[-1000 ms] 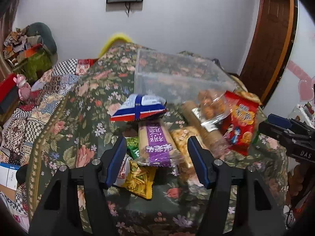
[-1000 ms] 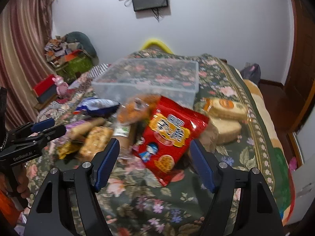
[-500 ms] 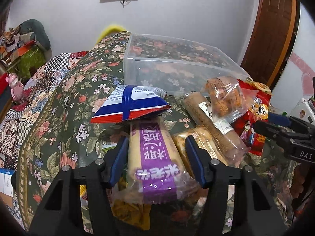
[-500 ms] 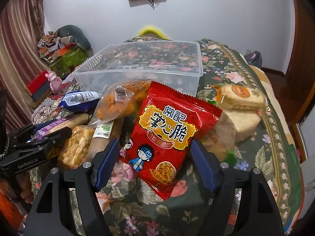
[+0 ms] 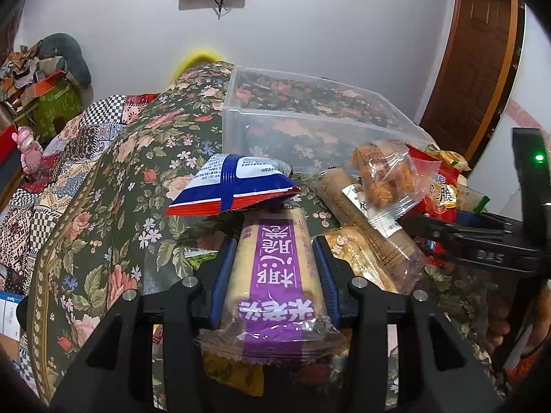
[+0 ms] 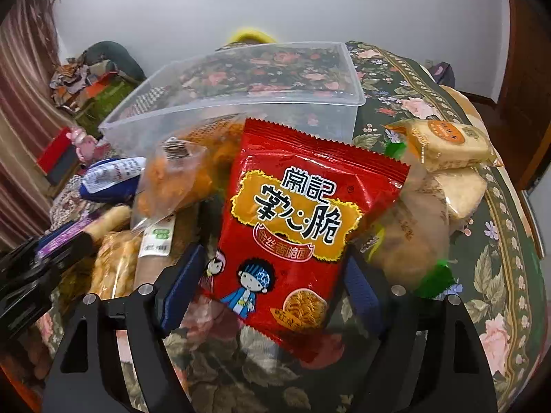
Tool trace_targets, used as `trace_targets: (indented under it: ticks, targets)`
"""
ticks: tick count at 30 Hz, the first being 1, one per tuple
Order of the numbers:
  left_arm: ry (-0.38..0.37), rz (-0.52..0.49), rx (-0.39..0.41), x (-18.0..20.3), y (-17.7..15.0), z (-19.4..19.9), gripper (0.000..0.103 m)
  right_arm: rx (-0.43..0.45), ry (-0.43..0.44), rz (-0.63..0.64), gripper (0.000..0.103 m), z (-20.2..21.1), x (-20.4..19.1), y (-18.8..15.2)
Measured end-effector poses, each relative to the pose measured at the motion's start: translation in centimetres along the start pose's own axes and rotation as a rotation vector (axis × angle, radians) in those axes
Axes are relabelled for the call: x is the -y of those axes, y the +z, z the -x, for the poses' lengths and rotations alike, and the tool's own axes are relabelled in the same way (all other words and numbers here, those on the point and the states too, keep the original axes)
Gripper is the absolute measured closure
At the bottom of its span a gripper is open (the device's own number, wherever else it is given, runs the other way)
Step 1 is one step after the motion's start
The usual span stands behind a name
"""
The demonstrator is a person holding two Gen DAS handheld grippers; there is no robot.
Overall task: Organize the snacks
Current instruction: 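Grasp the purple rice cracker pack with left tool while right tool grasps red chip bag, then drop the purple pack into the box with left tool while right tool drops red bag in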
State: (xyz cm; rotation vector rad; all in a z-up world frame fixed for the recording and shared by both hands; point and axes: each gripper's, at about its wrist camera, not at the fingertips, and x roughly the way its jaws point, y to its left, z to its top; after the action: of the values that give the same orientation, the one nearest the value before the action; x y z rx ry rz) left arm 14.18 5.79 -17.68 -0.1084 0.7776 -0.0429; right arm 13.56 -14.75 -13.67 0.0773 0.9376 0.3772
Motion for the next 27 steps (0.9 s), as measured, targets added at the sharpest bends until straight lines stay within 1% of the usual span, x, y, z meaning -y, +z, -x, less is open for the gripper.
trace_targets:
  ticks: [3,4,7,10,13,17,21,27]
  targets:
    - [-0.002,0.0,0.008,0.1,-0.1,0.7,0.058,-0.003,-0.005,-0.008,0.031,-0.2,0.0,0.1]
    - [-0.004,0.0,0.01,0.2,-0.1,0.9,0.058,-0.001,-0.006,-0.01,0.037,-0.1,0.0,0.1]
    - [-0.001,-0.008,0.017,0.3,-0.2,1.7,0.058,0.005,-0.01,-0.01,0.043,0.5,0.3,0.0]
    - [0.003,-0.018,0.027,0.7,-0.1,2.6,0.058,0.026,-0.003,-0.017,0.043,1.6,0.6,-0.3]
    - [0.006,-0.027,0.039,1.0,0.0,3.3,0.058,0.054,-0.017,-0.007,0.043,3.0,0.5,-0.5]
    - [0.002,-0.036,0.065,1.6,0.5,4.7,0.058,0.086,0.005,-0.019,0.043,4.8,1.0,-0.6]
    - [-0.005,-0.042,0.094,2.3,1.3,6.1,0.058,0.128,0.015,-0.015,0.043,6.6,1.1,0.1]
    - [-0.001,-0.054,0.148,3.1,2.9,7.6,0.058,0.179,0.033,0.001,0.043,7.8,0.7,1.5]
